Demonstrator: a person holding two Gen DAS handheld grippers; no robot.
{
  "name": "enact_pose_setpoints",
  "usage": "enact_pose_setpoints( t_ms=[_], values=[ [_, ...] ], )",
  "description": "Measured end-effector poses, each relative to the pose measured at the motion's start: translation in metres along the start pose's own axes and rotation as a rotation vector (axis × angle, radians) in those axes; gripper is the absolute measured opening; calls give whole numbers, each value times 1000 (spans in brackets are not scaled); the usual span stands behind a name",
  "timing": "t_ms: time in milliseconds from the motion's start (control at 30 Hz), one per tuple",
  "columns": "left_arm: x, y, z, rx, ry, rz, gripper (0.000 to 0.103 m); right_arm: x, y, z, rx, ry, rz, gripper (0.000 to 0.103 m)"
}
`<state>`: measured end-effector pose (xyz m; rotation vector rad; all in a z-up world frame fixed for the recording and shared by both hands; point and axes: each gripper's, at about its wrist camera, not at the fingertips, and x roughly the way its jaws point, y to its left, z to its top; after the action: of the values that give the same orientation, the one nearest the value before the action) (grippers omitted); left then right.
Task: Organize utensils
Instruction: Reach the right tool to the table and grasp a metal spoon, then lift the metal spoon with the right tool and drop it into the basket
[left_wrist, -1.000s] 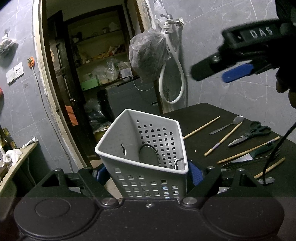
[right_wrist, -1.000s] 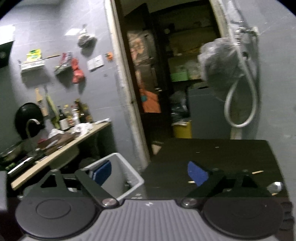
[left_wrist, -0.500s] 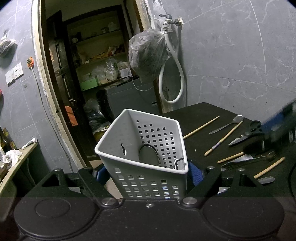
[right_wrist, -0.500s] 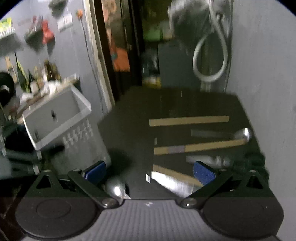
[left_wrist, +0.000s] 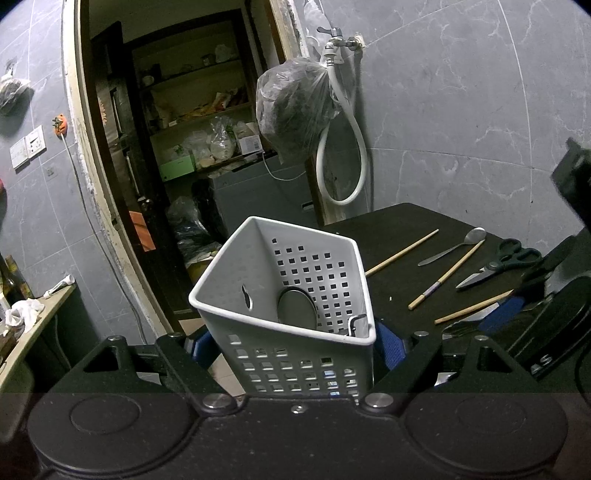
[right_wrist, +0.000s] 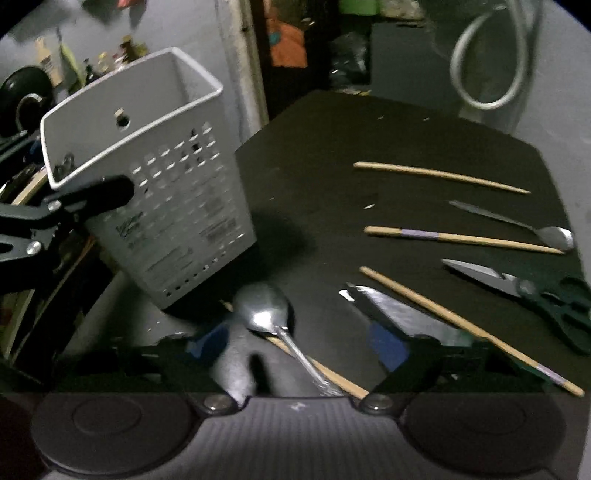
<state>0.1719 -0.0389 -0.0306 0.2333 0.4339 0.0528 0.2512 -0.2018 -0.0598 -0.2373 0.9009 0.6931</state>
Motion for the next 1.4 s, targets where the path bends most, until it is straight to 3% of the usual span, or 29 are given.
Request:
enact_pose_setpoints(
  t_ms=[533, 733, 933, 1400],
  values=[
    [1, 0, 0, 1, -1, 1, 85, 21, 12, 6, -64, 47, 37, 23],
    [1, -1, 0, 1, -1, 1, 85, 19, 15, 5, -68, 39, 32, 11],
    [1, -1, 0, 1, -1, 1, 85, 13, 22, 3, -110, 26, 20, 6],
    [1, -1, 0, 1, -1, 1, 85, 18, 33, 4, -177, 30, 23, 5]
  ],
)
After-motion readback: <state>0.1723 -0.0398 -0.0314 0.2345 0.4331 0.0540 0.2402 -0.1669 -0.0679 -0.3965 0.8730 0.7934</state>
